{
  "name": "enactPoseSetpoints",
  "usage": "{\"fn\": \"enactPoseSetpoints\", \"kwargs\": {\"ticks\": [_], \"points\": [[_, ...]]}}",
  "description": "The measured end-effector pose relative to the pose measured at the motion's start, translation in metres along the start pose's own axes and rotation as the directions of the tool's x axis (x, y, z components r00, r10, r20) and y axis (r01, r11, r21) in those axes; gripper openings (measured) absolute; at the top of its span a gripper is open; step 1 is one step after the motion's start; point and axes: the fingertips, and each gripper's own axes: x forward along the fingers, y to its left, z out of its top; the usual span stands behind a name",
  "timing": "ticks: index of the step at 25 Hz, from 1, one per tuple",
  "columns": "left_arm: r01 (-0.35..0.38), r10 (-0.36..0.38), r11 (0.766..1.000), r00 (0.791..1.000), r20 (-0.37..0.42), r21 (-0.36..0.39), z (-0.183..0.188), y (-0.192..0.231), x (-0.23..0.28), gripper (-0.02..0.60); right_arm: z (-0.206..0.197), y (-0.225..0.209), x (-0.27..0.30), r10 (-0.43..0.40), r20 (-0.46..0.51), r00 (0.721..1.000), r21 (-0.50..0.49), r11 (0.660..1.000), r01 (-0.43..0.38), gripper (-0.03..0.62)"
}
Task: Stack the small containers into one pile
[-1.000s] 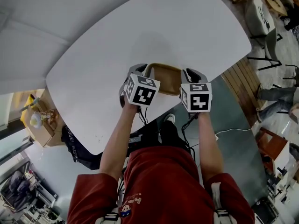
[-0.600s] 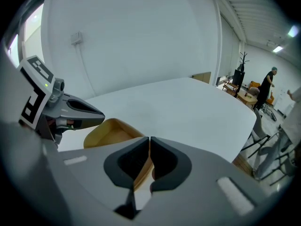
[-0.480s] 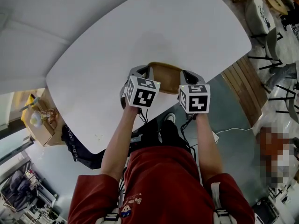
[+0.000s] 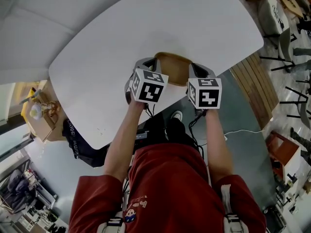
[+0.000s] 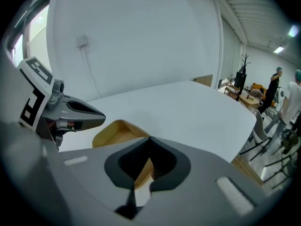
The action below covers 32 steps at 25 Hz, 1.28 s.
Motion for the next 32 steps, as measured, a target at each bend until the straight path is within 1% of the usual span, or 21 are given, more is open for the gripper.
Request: {"fn": "enactPoseSetpoints", "kwargs": {"ticks": [6, 10, 14, 18, 22, 24, 28, 30, 32], "points": [[-0.022, 0.022, 1.0, 0.999, 0.035, -0.019, -0.001, 0.0, -0.013, 0.002, 0.002, 0.007, -0.004, 0.014, 0.021, 1.0, -0.013, 1.0, -0.013, 0.001], [-0.035, 0.038, 0.998, 0.997, 0.063, -0.051, -0.003, 0.007, -0.022, 0.002, 0.01, 0.017, -0.003, 0.024, 0.038, 0.999, -0.035, 0.999, -0.023, 0.001], [-0.05, 0.063, 0.993, 0.99, 0.124, -0.107, 0.0, 0.024, -0.035, 0.003, 0.031, 0.029, 0.0, 0.031, 0.101, 0.994, -0.064, 0.998, -0.024, 0.0], [-0.088, 0.126, 0.977, 0.973, 0.194, -0.194, 0.005, 0.05, -0.055, 0.002, 0.063, 0.047, 0.001, 0.056, 0.192, 0.98, -0.101, 0.994, -0.037, 0.0], [-0.134, 0.216, 0.949, 0.936, 0.278, -0.286, 0.011, 0.083, -0.082, 0.002, 0.098, 0.072, 0.0, 0.101, 0.283, 0.954, -0.153, 0.986, -0.059, 0.0], [-0.157, 0.258, 0.937, 0.914, 0.313, -0.312, 0.016, 0.092, -0.095, 0.002, 0.114, 0.08, -0.005, 0.124, 0.33, 0.936, -0.163, 0.984, -0.073, 0.0], [-0.19, 0.334, 0.91, 0.863, 0.379, -0.369, 0.031, 0.096, -0.111, 0.002, 0.138, 0.084, -0.013, 0.194, 0.385, 0.902, -0.195, 0.973, -0.125, 0.0], [-0.22, 0.376, 0.896, 0.839, 0.393, -0.386, 0.038, 0.095, -0.114, 0.002, 0.147, 0.083, -0.016, 0.24, 0.402, 0.884, -0.226, 0.961, -0.158, 0.0], [-0.26, 0.425, 0.876, 0.814, 0.396, -0.406, 0.043, 0.092, -0.118, 0.002, 0.154, 0.081, -0.019, 0.285, 0.415, 0.864, -0.265, 0.946, -0.185, 0.0]]}}
